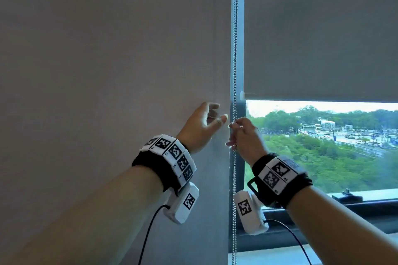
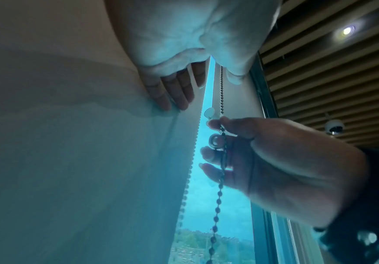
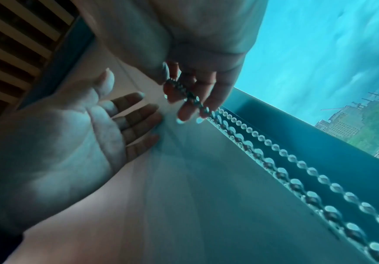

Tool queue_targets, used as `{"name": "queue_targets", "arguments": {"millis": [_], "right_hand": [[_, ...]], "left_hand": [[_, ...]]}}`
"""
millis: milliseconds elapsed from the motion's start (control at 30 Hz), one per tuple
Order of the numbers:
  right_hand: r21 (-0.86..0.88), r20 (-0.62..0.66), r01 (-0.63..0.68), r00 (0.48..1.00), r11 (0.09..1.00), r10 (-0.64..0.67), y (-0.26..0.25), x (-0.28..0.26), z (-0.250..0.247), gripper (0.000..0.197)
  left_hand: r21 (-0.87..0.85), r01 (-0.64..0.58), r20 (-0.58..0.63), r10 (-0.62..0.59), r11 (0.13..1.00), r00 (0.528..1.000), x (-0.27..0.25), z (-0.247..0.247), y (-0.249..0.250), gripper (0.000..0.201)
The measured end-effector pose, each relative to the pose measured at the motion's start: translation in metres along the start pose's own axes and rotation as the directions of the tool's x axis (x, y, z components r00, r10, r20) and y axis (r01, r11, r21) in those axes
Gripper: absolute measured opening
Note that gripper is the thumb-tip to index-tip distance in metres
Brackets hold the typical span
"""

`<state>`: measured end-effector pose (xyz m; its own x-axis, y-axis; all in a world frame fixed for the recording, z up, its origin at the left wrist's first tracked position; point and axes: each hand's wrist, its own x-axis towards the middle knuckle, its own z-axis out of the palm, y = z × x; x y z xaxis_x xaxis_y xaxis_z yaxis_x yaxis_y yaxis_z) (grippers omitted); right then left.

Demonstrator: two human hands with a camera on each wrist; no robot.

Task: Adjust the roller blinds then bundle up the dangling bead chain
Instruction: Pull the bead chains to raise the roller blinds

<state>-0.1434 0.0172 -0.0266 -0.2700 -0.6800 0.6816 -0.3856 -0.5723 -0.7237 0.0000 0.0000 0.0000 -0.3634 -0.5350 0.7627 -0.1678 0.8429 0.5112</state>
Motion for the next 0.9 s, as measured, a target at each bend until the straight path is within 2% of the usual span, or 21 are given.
{"name": "queue_targets", "arguments": {"millis": [67, 167, 233, 333, 433, 533, 700, 800, 900], "right_hand": [[0.013, -0.003, 0.024, 1.0, 1.0, -0.024, 0.007, -0.003, 0.0, 0.024], [-0.055, -0.053, 0.105, 0.993, 0.993, -0.108, 0.017, -0.017, 0.004, 0.03], [-0.063, -0.06, 0.168, 0.983, 0.984, -0.172, 0.013, -0.027, 0.005, 0.028], [-0.139, -0.059, 0.22, 0.971, 0.966, -0.23, 0.007, -0.037, 0.007, 0.026], [-0.149, -0.075, 0.183, 0.978, 0.972, -0.195, 0.014, -0.043, 0.008, 0.033], [-0.12, -0.065, 0.171, 0.982, 0.978, -0.18, 0.029, -0.052, 0.011, 0.036], [-0.162, -0.007, 0.051, 0.999, 0.986, -0.052, 0.073, -0.078, 0.019, 0.025], [-0.196, -0.019, 0.037, 0.999, 0.98, -0.041, 0.086, -0.101, 0.022, 0.043], [-0.193, -0.026, 0.039, 0.999, 0.98, -0.045, 0.091, -0.118, 0.024, 0.048]], "left_hand": [[-0.081, 0.047, -0.009, -0.047, 0.996, 0.999, 0.004, 0.008, 0.005, 0.04], [-0.204, 0.112, 0.056, -0.102, 0.973, 0.993, 0.009, 0.019, 0.015, 0.042], [-0.299, 0.153, 0.102, -0.127, 0.942, 0.987, 0.014, 0.024, 0.025, 0.044], [-0.444, 0.173, 0.134, -0.126, 0.879, 0.983, 0.022, 0.029, 0.041, 0.033], [-0.56, 0.178, 0.13, -0.127, 0.809, 0.983, 0.03, 0.031, 0.052, 0.028], [-0.6, 0.185, 0.129, -0.134, 0.778, 0.983, 0.034, 0.032, 0.056, 0.03], [-0.636, 0.183, 0.108, -0.149, 0.75, 0.983, 0.041, 0.03, 0.051, 0.025], [-0.636, 0.184, 0.106, -0.151, 0.749, 0.983, 0.042, 0.027, 0.048, 0.024], [-0.646, 0.182, 0.114, -0.142, 0.741, 0.983, 0.04, 0.026, 0.048, 0.025]]}}
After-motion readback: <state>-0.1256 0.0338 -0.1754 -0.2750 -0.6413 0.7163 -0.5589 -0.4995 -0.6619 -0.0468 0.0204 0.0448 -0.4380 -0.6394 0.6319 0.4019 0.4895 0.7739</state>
